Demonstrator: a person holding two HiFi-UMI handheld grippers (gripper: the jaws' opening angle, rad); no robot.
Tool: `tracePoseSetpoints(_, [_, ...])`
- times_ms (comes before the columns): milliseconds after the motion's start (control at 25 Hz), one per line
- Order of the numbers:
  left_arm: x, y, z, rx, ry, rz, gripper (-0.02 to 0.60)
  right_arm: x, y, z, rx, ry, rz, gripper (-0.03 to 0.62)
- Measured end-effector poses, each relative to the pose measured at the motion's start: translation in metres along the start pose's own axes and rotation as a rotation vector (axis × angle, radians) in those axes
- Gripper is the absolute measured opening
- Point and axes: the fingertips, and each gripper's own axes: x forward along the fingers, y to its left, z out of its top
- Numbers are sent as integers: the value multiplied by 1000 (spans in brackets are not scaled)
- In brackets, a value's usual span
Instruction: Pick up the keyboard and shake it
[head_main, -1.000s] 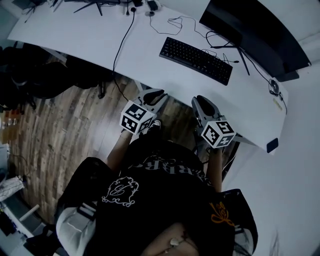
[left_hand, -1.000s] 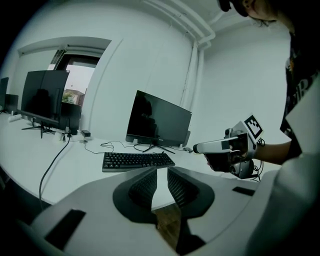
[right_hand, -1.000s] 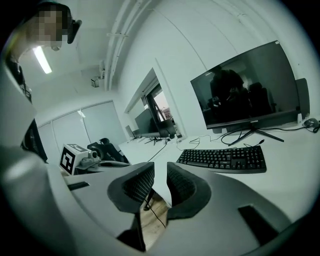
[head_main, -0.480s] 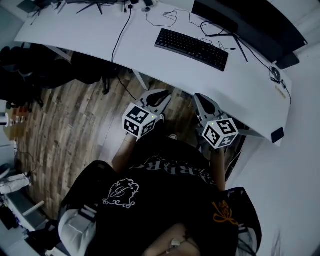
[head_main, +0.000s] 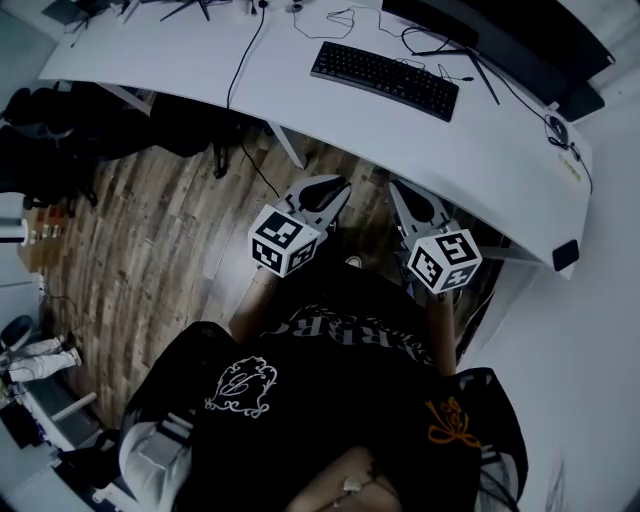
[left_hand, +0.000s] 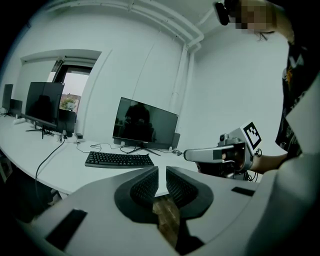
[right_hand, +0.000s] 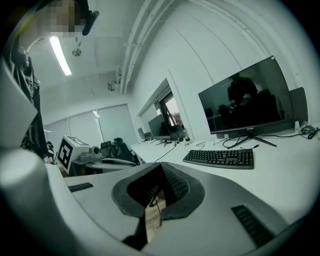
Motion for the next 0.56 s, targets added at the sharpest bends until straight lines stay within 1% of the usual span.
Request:
tracePoseSetpoints(280, [-3, -16, -3, 8, -13, -7, 60, -16, 4, -2, -10, -25, -2, 14])
tracePoseSetpoints(560, [-6, -23, -5, 19, -20, -24, 60, -17, 11, -6, -26, -24, -2, 14])
